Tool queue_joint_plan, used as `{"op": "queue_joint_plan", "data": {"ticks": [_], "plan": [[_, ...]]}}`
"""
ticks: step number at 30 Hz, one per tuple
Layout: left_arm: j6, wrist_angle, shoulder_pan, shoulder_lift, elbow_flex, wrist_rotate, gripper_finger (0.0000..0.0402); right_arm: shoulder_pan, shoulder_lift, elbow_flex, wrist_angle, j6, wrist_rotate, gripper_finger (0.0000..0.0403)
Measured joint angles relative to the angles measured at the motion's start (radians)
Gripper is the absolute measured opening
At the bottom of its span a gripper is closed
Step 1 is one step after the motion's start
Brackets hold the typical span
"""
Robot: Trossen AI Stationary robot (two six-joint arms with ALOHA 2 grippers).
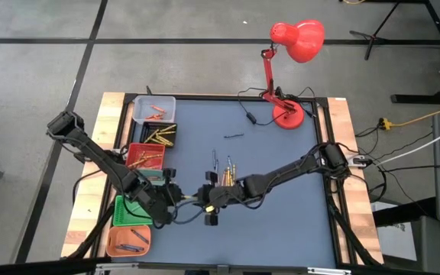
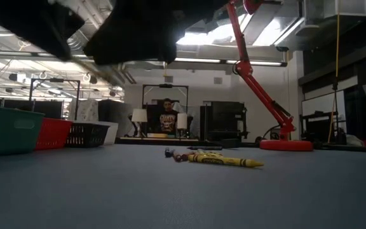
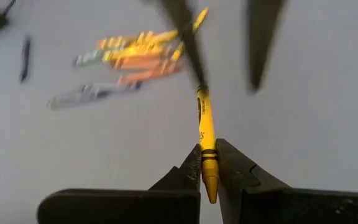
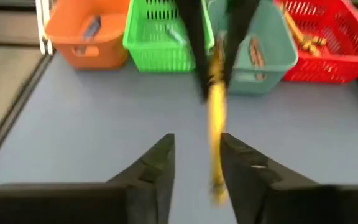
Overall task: Sort crayons
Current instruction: Put the yellow crayon into the orange bin
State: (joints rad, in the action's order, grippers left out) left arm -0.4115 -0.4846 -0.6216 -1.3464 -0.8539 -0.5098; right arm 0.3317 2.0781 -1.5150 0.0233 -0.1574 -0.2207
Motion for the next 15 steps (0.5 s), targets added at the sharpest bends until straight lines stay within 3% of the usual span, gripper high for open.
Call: {"op": "queue_joint_plan", "data": {"ticks": [8, 15], "plan": [[-0.218, -0.323, 0.066, 0.000, 0.000, -0.021, 0.0010, 0.002, 0.000, 0.001, 0.158, -0.048, 0.000, 0.0162], [-0.374, -0.492, 0.106, 0.000, 0.000, -0.247, 0.0009, 0.002, 0.000, 0.004, 0.250, -0.082, -0.001, 0.0163]]}}
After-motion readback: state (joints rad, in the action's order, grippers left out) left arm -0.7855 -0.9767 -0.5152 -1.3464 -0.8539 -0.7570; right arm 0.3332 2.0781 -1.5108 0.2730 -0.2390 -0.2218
